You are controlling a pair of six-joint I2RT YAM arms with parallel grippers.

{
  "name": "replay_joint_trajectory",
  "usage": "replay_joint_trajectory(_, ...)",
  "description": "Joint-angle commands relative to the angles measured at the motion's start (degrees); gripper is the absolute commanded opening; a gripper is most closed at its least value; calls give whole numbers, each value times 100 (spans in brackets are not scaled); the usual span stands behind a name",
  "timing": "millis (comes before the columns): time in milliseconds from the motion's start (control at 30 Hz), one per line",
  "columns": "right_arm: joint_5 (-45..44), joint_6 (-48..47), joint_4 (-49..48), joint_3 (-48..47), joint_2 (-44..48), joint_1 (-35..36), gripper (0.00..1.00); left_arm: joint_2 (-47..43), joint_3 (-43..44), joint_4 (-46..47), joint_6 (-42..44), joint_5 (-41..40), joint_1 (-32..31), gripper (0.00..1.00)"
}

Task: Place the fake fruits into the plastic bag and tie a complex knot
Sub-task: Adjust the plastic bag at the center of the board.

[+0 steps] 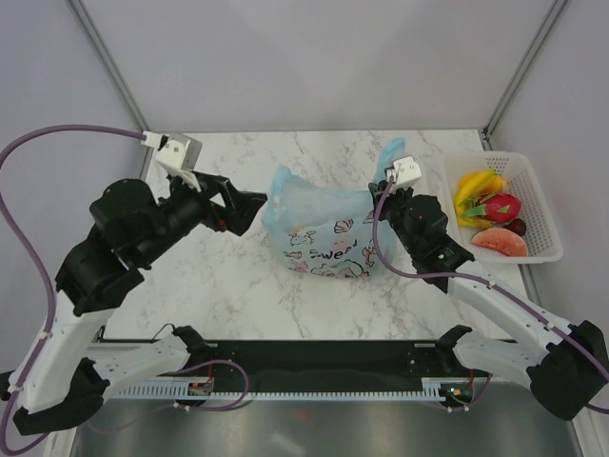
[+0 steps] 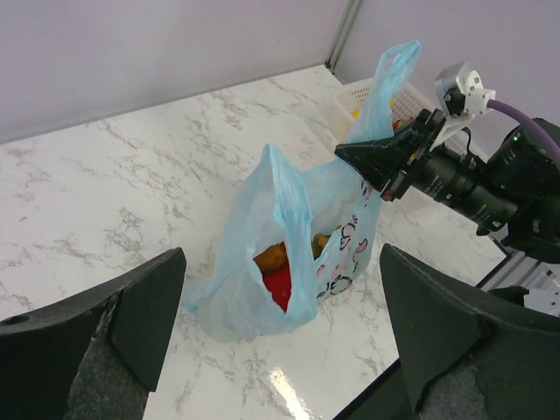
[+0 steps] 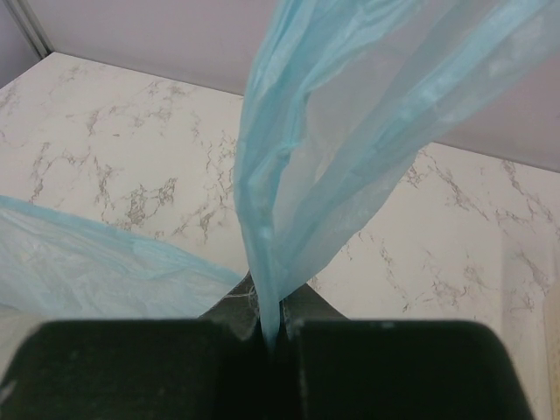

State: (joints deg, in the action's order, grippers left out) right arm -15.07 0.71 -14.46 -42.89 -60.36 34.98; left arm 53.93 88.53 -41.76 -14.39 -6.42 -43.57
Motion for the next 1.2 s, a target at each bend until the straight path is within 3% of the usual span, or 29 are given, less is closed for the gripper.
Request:
replay_joint_trajectory(0, 355, 193, -119, -263, -90, -176, 0, -181, -379, -69, 489, 96, 77, 100)
replay_joint_trajectory(200, 715, 272, -5, -456, -275, -413, 0, -383, -1195, 1, 473, 439, 515, 100)
replay_joint_trajectory(367, 1155, 359, -31, -509, -336, -641, 0, -883, -2189, 861, 420, 2326, 1753, 100)
replay_joint_trajectory(633, 1437, 509, 66, -659, -565, -774, 0, -1094, -3648, 2424, 366, 3962, 2116, 100)
replay_joint_trajectory(700, 1498, 527, 57, -659, -591, -791, 0, -1288, -4270, 3369, 376, 3990, 2151, 100)
replay_joint_trajectory(800, 1490, 553, 92, -694, -582, -800, 0, -1578, -4729, 4007, 524, 4210, 2213, 100)
replay_joint_trajectory(933, 1656, 588, 136, -747, -556, -809, 0, -1369, -4626, 3780, 929, 3753, 2230, 100)
replay_joint_trajectory(1167, 1771, 632, 198, -808, -530, -818, 0, -684, -4424, 4149, 2070, 4113, 2292, 98)
